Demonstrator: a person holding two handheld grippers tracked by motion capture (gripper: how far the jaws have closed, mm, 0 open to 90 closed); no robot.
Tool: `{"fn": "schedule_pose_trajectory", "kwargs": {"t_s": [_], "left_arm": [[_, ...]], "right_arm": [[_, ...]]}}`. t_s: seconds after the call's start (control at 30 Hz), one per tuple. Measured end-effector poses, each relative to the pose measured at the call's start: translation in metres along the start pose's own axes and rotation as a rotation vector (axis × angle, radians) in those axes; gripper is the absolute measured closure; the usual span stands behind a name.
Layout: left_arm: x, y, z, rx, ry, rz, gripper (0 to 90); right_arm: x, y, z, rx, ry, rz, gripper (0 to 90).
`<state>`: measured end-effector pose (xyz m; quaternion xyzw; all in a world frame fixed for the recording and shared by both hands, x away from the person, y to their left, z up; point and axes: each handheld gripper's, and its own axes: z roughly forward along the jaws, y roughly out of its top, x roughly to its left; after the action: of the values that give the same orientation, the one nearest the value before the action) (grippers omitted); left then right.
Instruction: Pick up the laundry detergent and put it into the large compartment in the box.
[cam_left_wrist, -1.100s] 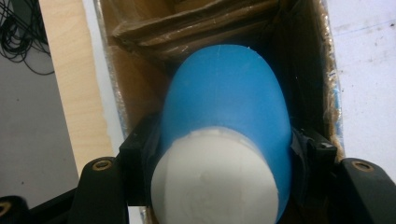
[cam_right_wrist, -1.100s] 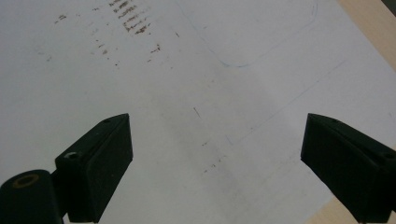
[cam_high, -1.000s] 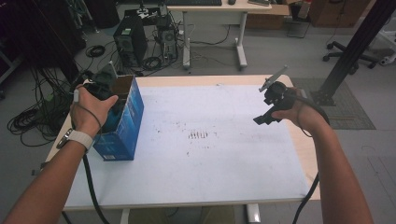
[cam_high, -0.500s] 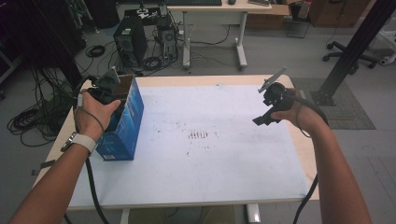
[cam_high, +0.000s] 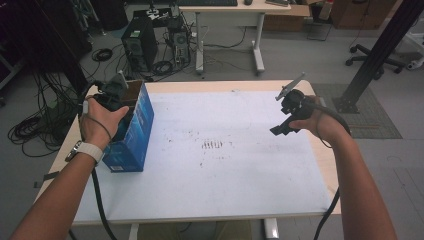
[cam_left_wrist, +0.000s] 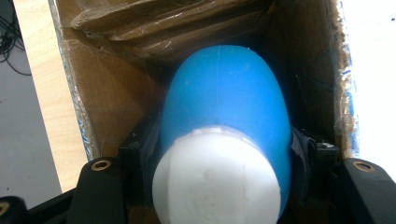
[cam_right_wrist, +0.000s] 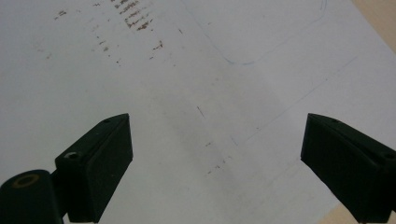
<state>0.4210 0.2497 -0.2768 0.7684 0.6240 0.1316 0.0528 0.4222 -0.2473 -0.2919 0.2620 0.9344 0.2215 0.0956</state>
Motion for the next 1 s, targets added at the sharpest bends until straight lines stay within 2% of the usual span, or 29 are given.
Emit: {"fn": "schedule_pose_trajectory", "kwargs": {"t_s": [0.27, 1.0], "left_arm": [[0.0029, 0.0007, 0.0022, 0.001, -0.029, -0.006, 37.1], [0.0082, 0.0, 0.0032, 0.009, -0.045, -0.008, 28.3]], "right_arm": [[-0.0004, -0.0005, 0.0, 0.0, 0.0, 0.0, 9.1], [0.0001, -0.0019, 0.001, 0.003, 0.002, 0.001, 9.1]]}}
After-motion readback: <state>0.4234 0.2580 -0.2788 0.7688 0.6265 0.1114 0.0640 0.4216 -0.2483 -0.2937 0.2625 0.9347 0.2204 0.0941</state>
